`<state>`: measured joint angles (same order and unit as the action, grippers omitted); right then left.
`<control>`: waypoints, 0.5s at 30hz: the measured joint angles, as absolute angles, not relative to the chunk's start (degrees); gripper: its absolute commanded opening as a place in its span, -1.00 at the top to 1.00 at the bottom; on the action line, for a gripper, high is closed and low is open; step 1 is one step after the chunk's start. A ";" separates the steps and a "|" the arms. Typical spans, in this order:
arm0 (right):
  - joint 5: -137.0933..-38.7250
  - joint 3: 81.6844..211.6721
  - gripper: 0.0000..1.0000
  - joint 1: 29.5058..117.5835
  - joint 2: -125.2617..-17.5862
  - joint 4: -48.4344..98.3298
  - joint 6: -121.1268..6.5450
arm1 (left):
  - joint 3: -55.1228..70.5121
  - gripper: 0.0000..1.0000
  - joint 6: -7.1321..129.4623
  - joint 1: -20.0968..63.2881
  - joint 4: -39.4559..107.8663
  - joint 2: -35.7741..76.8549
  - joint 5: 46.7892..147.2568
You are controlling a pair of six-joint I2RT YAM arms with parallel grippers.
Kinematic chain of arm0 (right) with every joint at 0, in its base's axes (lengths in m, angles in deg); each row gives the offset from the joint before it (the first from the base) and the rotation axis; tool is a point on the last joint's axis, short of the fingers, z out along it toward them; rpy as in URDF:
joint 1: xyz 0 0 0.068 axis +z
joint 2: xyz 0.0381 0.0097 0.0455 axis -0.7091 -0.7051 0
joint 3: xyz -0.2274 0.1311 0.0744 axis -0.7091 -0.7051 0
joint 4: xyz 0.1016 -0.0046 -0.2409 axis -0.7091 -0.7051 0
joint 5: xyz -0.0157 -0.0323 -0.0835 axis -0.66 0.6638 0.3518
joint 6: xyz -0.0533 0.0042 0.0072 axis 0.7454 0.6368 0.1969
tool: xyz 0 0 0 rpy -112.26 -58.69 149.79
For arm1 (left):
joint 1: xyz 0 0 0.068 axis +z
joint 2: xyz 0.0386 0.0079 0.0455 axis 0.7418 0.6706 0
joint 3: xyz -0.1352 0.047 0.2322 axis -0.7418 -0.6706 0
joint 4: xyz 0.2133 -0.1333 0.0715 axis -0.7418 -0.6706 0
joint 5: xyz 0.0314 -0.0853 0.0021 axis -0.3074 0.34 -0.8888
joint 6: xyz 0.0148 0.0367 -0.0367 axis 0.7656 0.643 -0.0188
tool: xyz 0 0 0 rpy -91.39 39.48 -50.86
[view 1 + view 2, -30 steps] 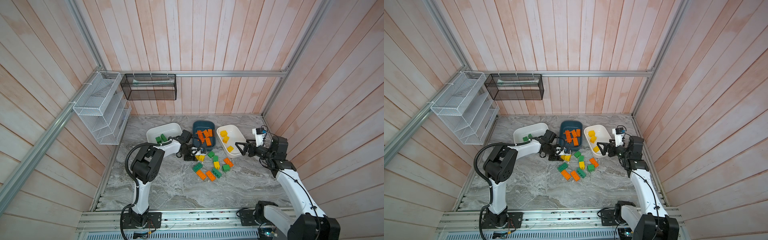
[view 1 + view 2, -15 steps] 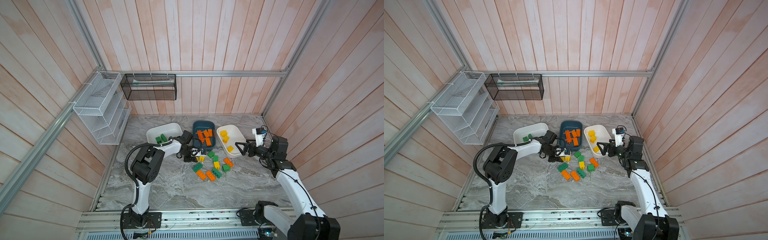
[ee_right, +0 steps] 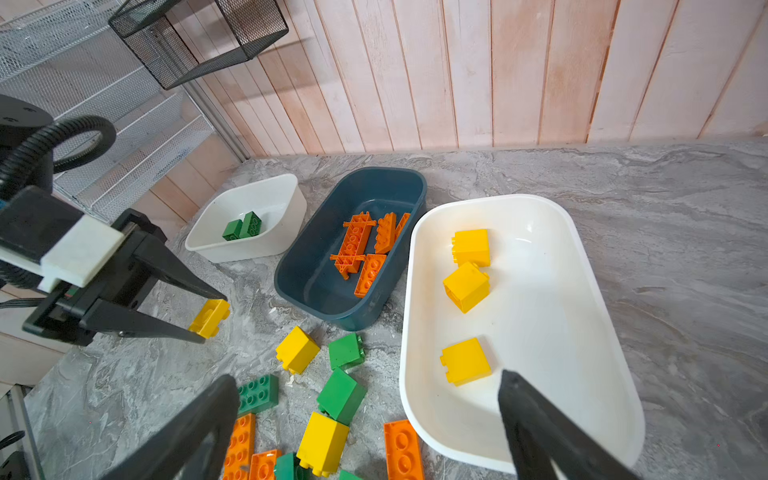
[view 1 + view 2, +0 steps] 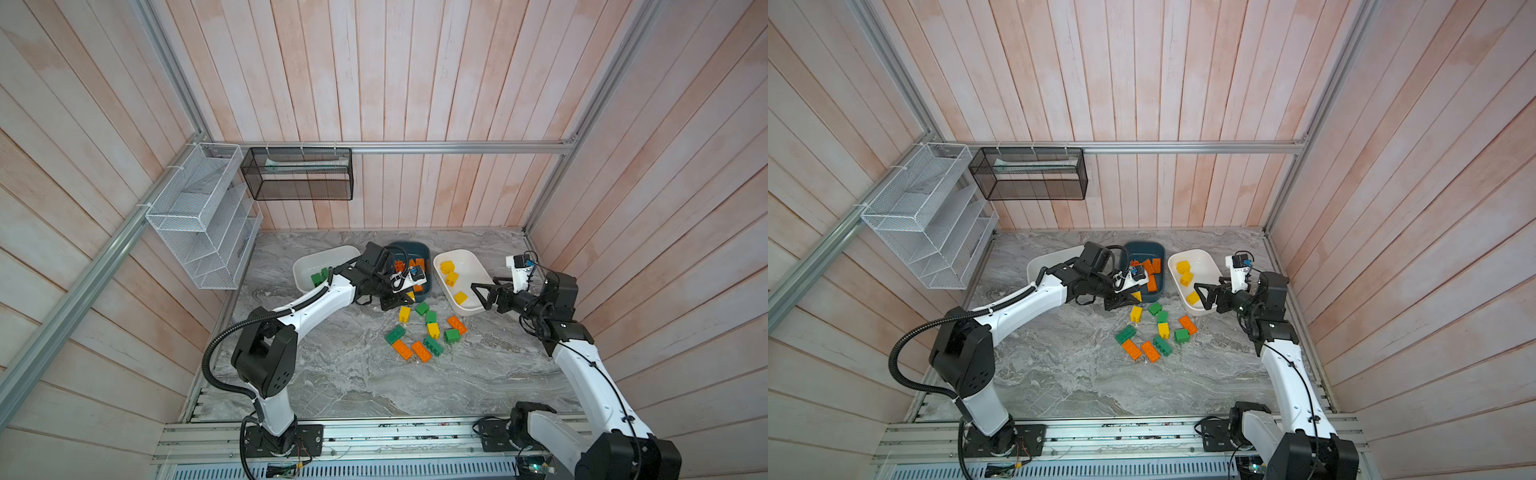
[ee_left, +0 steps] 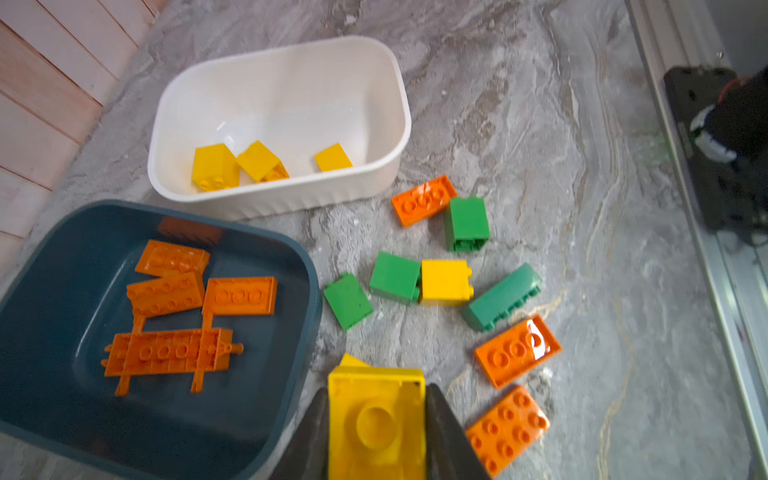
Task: Sort the legos into containers by color
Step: 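Carry the yellow brick into the white tub nearest the right arm, release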
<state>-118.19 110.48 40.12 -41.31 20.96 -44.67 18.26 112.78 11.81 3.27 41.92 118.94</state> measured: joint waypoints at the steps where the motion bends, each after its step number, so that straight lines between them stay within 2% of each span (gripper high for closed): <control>1: -117.87 110.48 -0.96 40.12 -41.31 21.16 -44.76 | 19.59 0.47 110.33 10.98 4.95 43.43 118.79; 15: -109.65 110.48 -0.96 39.53 -38.84 21.09 -45.20 | 43.31 0.42 87.92 3.02 17.73 67.28 113.15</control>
